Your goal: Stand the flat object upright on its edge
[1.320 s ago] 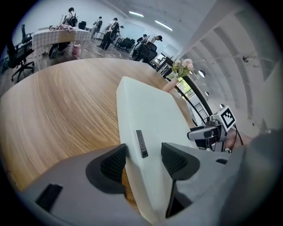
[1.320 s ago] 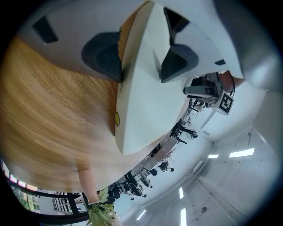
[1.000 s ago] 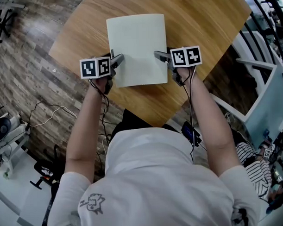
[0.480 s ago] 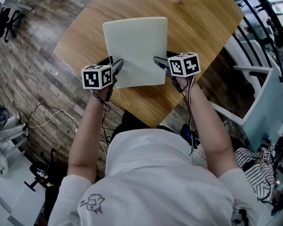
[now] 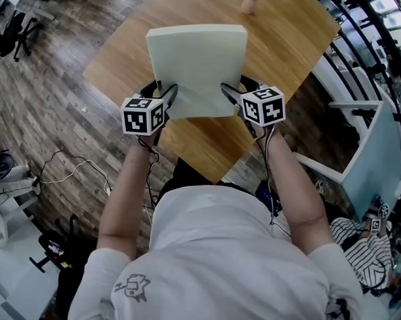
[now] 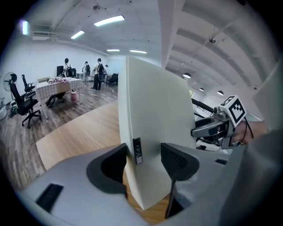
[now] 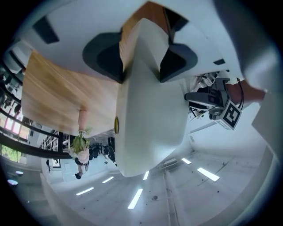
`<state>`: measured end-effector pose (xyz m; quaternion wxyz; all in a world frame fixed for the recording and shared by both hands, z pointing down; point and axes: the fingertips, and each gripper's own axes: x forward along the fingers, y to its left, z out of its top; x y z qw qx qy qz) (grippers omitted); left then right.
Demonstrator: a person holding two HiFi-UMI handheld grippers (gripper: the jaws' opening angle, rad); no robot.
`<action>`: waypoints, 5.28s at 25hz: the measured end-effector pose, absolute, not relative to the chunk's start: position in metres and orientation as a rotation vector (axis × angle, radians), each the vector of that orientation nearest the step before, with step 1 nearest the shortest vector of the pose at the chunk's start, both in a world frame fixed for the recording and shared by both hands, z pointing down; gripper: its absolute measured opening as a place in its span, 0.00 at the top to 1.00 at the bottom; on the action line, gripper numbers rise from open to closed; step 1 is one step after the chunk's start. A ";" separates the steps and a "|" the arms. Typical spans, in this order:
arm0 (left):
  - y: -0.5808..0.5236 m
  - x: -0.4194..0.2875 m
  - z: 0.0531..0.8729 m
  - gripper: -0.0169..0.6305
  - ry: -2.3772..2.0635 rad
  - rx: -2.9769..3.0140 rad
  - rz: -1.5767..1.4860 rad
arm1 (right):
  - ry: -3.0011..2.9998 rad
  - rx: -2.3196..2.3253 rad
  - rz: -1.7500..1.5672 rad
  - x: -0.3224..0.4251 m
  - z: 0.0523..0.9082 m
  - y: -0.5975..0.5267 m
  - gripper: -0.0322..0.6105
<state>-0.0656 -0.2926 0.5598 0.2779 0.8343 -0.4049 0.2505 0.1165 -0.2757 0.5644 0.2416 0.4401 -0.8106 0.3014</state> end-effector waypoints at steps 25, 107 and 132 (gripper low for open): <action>-0.284 -0.072 0.538 0.59 -1.323 2.540 0.537 | -2.331 1.452 0.200 0.107 0.535 -0.267 0.53; -0.097 -0.062 0.371 0.96 -1.131 2.738 0.159 | -2.711 1.272 0.034 0.092 0.354 -0.091 0.94; 0.009 -0.164 0.353 0.96 -0.990 2.816 0.136 | -2.655 1.313 0.086 0.003 0.357 0.031 0.94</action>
